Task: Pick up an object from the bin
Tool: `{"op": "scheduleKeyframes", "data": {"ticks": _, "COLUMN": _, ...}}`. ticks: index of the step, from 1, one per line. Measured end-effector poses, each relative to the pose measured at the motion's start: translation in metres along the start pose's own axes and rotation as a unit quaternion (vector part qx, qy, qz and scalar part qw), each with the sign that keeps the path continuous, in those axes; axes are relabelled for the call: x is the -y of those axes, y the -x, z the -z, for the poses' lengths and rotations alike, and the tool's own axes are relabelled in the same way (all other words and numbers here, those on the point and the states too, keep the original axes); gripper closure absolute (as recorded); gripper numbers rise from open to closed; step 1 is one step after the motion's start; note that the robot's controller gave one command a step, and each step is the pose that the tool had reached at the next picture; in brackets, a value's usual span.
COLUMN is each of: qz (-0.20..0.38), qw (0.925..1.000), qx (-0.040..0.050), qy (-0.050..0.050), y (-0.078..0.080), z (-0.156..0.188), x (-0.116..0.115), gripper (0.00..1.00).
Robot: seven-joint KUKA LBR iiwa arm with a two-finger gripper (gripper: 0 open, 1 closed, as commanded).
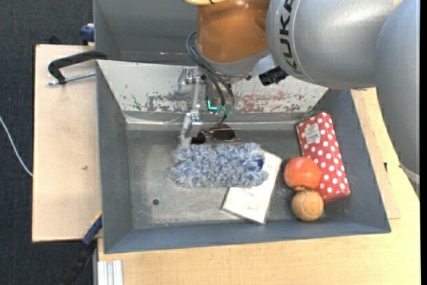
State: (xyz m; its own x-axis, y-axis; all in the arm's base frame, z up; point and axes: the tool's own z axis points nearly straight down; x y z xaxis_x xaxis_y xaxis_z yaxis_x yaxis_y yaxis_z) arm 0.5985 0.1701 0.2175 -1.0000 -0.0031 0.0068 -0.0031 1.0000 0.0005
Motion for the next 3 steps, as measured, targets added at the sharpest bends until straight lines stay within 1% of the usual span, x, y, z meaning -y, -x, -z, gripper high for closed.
{"op": "scheduleKeyframes", "data": {"ticks": 1, "qz": -0.001, "qw": 1.0, "qx": 0.0043, "qy": 0.001, "y": 0.0018, "z": 0.0051, "x": 0.0011, "gripper": 1.0}}
{"op": "scheduleKeyframes", "data": {"ticks": 3, "qz": -0.002, "qw": 1.0, "qx": 0.0043, "qy": 0.001, "y": 0.0019, "z": 0.0051, "x": 0.0012, "gripper": 1.0}}
